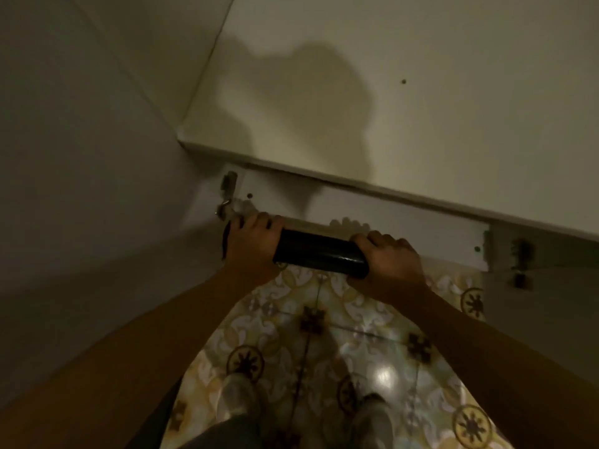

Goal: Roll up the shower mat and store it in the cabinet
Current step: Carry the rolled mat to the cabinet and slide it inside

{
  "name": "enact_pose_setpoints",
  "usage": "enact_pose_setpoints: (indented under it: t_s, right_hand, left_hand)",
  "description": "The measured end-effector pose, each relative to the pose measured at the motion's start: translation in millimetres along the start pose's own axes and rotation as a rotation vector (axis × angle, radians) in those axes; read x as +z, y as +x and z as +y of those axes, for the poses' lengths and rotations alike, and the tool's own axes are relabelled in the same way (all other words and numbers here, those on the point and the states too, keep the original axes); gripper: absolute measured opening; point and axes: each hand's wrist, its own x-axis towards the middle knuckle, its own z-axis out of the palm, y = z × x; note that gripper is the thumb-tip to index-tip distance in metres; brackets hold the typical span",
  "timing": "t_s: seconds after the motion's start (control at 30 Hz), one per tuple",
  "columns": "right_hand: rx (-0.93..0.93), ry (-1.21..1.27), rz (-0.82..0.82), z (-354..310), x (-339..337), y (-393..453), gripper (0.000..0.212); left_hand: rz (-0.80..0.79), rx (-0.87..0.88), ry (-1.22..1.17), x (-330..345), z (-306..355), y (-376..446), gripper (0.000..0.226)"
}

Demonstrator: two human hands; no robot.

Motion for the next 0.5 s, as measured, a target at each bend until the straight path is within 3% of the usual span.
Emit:
enact_pose_setpoints:
  t_s: [0.1, 0.23, 0.37, 0.5]
  right_hand:
    - [-0.031, -0.025, 0.079, 13.7, 45.4, 40.4, 0.061]
    - [-0.061, -0.060, 0.179, 35.1, 83.9, 78.8, 0.070]
    - [-0.059, -0.084, 0.288, 44.9, 96.5, 114.3, 0.069]
    - [-0.069, -0.103, 0.328, 44.6, 100.8, 145.7, 0.068]
  left_hand:
    - [-0.042, -0.056, 0.047, 47.6, -14.0, 33.8, 0.067]
    - [-0.004, 0.012, 0.098, 89.7, -35.0, 77.1, 0.068]
    - [0.135, 0.053, 0.148, 103.1, -57.5, 114.0, 0.070]
    - [0.099, 0.020, 0.203, 105.8, -78.5, 139.1, 0.081]
